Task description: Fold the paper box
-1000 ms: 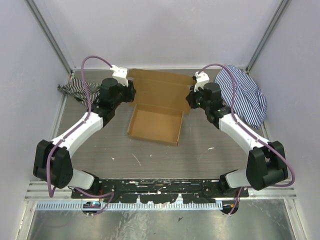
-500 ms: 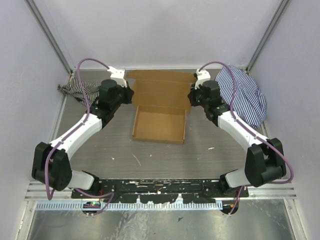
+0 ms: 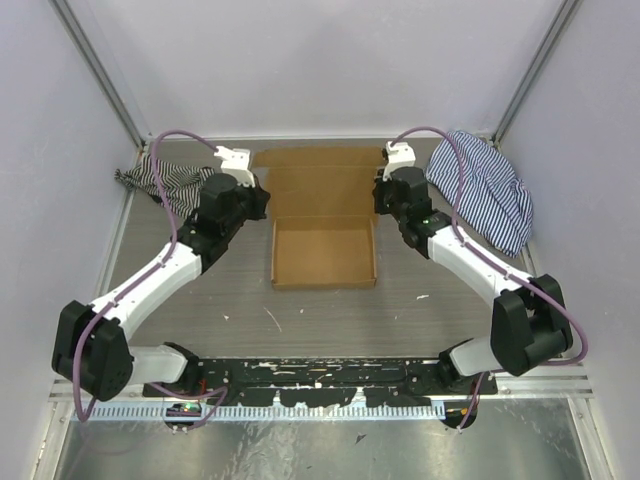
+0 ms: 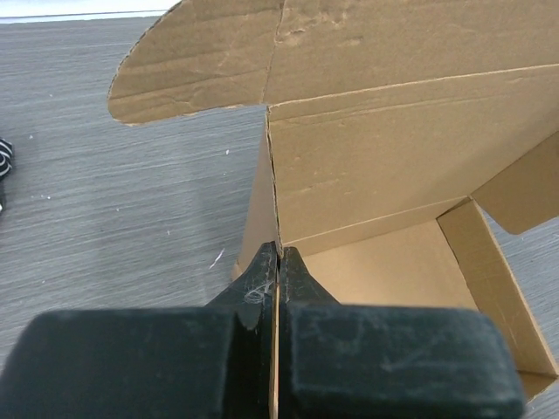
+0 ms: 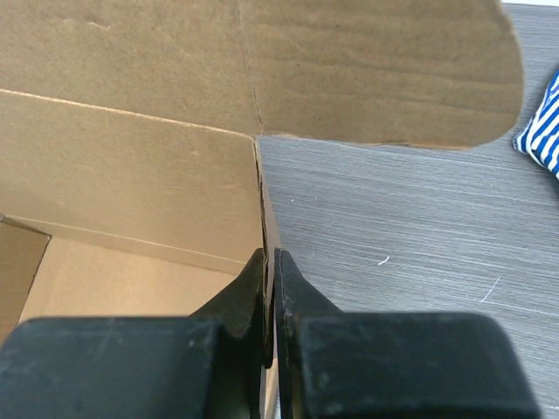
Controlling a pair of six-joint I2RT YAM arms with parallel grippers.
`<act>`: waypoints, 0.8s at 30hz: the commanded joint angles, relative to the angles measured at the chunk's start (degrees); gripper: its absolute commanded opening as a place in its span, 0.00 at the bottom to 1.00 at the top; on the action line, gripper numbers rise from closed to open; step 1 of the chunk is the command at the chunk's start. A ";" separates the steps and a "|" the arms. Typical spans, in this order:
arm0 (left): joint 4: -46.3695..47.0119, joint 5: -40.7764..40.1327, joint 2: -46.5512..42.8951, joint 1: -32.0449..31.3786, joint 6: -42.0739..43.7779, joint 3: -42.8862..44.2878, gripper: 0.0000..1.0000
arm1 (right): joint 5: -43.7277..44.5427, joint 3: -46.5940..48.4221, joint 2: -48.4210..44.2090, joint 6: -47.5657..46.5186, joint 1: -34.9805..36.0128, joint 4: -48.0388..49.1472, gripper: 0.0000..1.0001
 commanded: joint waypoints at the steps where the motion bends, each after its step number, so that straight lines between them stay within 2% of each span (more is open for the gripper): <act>1: 0.20 -1.10 -3.69 -2.95 -1.40 -2.52 0.00 | 2.35 -1.67 -2.82 2.05 3.37 4.31 0.01; 5: -0.27 -3.67 -6.71 -5.38 -1.82 -4.99 0.00 | 7.50 -5.43 -5.40 3.67 4.60 6.00 0.01; 13: -0.71 -8.81 -11.03 -10.35 -3.44 -10.12 0.00 | 11.21 -13.15 -10.45 4.87 8.55 9.53 0.01; 24: -3.12 -15.91 -13.07 -18.25 -5.44 -14.25 0.00 | 16.67 -22.07 -16.31 7.37 12.98 9.39 0.02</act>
